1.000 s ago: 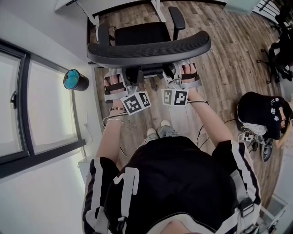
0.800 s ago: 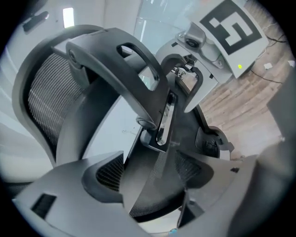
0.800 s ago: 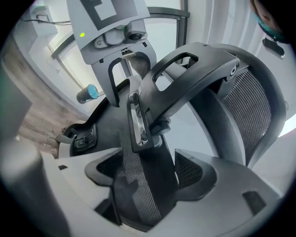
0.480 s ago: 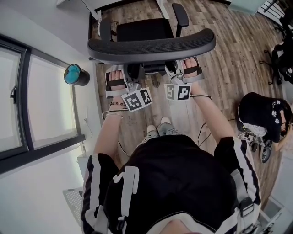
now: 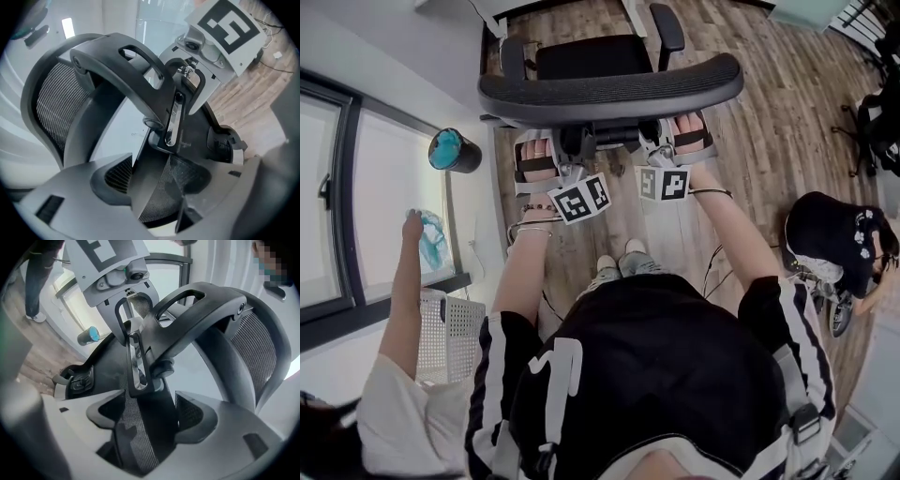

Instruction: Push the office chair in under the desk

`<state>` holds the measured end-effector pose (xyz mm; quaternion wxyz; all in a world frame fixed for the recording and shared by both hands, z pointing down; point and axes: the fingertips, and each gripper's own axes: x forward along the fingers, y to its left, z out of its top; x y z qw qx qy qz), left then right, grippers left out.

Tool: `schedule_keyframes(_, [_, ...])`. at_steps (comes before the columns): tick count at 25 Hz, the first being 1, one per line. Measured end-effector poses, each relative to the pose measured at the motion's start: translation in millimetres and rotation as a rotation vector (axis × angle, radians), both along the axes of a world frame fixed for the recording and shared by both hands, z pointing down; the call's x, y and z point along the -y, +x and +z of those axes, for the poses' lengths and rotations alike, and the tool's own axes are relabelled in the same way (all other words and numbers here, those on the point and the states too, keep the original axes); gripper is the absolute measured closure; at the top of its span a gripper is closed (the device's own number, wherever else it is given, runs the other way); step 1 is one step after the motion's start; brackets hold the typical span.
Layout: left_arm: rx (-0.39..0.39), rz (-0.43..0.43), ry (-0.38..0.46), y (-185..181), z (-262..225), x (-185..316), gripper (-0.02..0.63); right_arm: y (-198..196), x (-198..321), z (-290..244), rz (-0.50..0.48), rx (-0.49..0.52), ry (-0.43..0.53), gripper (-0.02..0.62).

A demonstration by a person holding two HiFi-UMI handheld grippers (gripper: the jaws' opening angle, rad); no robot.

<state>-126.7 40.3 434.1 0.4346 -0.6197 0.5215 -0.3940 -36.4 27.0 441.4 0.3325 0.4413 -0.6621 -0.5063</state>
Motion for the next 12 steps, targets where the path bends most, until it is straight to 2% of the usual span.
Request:
schedule_keyframes(7, [0.022,0.006,0.004,11.2,2.0,13.6,0.362,10.5,17.2,0.9,0.011,0.017,-0.025,0.265])
schedule_keyframes(12, [-0.023,-0.034,0.007,9.7,3.1,23.1,0.359,9.9,23.2,5.4,-0.005,-0.02,-0.017,0.264])
